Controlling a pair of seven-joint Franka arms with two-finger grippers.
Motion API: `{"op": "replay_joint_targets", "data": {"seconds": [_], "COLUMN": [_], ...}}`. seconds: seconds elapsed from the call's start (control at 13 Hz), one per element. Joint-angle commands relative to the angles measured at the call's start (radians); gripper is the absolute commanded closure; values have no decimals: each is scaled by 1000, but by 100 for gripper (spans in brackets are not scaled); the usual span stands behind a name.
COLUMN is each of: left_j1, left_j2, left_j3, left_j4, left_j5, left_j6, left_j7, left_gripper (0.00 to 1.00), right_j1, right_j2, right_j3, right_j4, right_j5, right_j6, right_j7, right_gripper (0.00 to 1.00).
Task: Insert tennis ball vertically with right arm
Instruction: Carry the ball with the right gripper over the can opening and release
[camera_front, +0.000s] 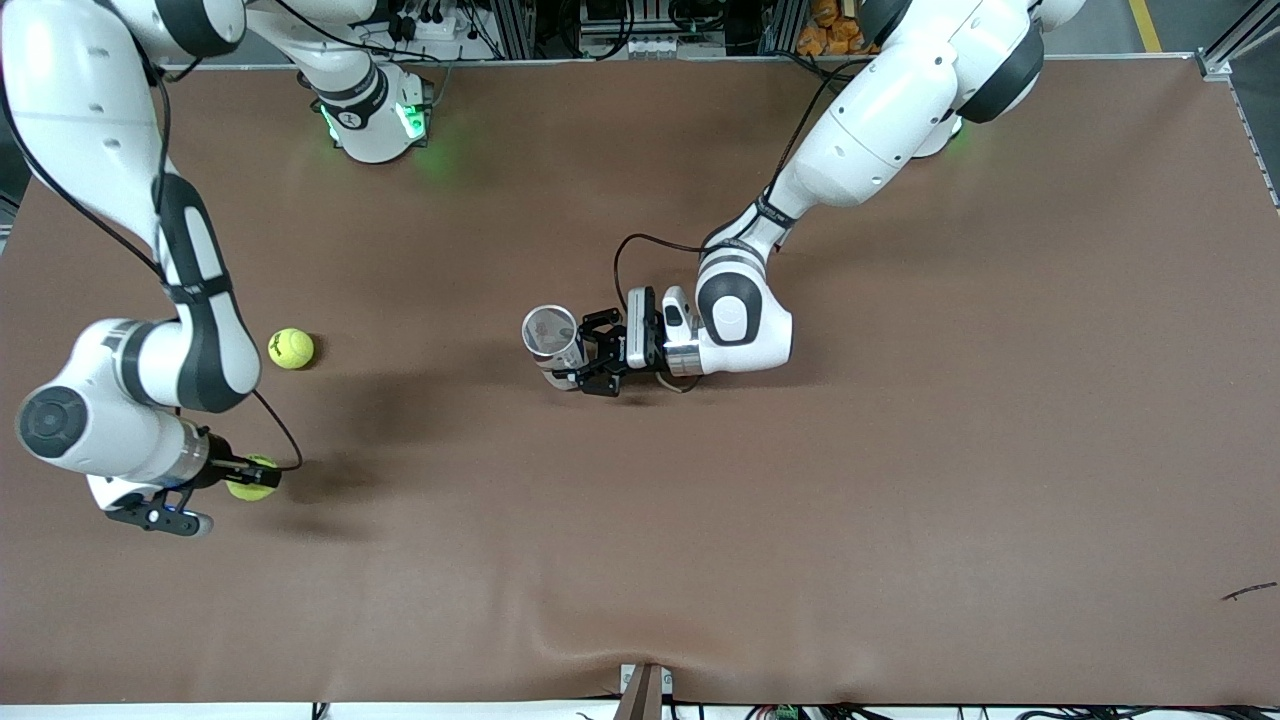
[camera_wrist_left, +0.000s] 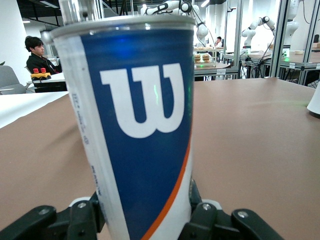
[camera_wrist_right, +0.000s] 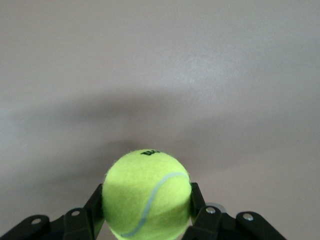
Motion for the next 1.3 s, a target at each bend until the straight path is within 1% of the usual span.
{"op": "replay_joint_targets", "data": {"seconds": [0.0,0.23,0.31,0.38,0.61,0.77,1.07,1.23], "left_j1": [7,0,0,3,1,0,6,6], "left_j2": [16,21,21,21,22,24,22,22], "left_j3": [-4,1,1,1,1,1,1,1], "left_j4": [16,16,16,16,16,16,16,16], "left_j5": [-28,-21,-19,-15,-15,-15,-13,-15], "left_j6": [-21,-23,-21,-23,-21,-23,-23,-23], "left_j7": [43,47,56,61,67,67,80,81], "left_gripper": [37,38,38,38,38,38,38,38], "right_j1": [43,129,177,220,318,382,540,614], "right_j2": [-113,-173,-192,-209,-219,-219,-213,-208], "right_j3": [13,15,15,15,15,15,15,12], "right_j4": [-26,0,15,32,109,120,189,191], "right_j5": [2,3,5,28,135,172,177,174], "right_j6": [-104,-227,-273,-311,-437,-463,-462,-456], "right_j7": [16,124,145,194,343,555,896,1047], "right_gripper": [31,31,32,31,33,33,35,35]}}
